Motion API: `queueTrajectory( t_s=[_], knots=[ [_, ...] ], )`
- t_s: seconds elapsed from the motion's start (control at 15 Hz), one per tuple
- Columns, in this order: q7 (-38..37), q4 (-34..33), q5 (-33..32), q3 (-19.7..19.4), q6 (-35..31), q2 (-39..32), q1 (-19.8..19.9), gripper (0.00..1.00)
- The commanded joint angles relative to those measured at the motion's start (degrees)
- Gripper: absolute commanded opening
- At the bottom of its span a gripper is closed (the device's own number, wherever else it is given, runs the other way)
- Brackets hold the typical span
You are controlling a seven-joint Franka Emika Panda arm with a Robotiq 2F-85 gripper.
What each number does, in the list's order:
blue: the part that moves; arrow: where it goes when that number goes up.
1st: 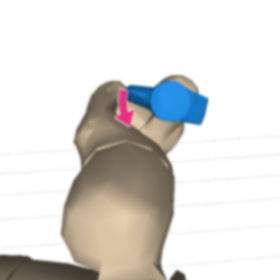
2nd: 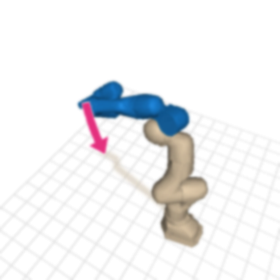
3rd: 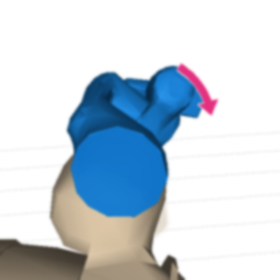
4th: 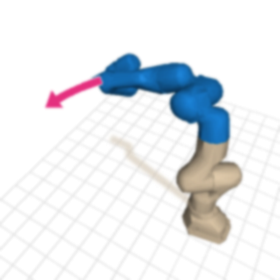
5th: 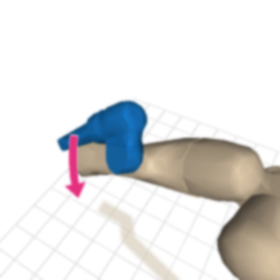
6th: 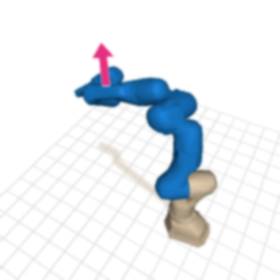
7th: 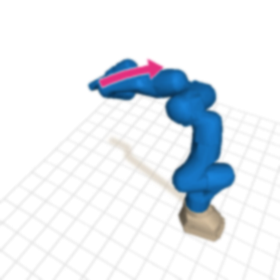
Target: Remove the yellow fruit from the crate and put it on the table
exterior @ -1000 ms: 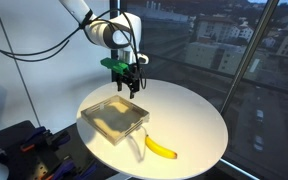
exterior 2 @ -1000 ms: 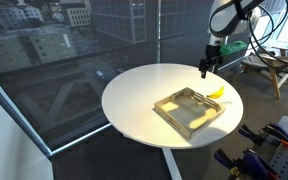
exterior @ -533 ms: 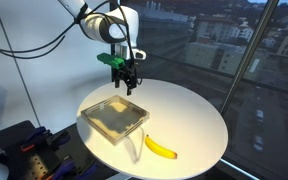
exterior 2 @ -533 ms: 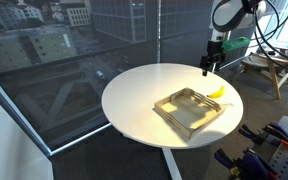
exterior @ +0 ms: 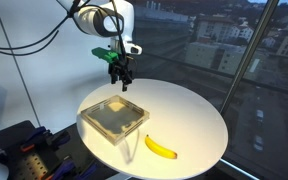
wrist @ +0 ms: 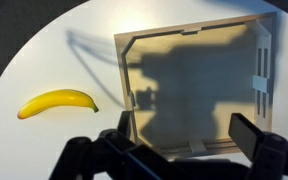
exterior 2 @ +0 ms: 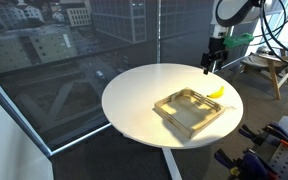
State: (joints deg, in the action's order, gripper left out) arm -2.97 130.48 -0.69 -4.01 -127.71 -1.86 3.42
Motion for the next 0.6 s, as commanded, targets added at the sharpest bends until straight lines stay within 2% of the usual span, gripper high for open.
queueTrajectory(
  t_s=[0.0, 0.53],
  knots=[
    [-2.71, 1.90, -1.29, 0.48, 1.78, 3.75, -0.38, 1.00],
    [-2.23, 3.64, -0.24, 2.02, 3.23, 7.59, -1.35, 1.00]
  ],
)
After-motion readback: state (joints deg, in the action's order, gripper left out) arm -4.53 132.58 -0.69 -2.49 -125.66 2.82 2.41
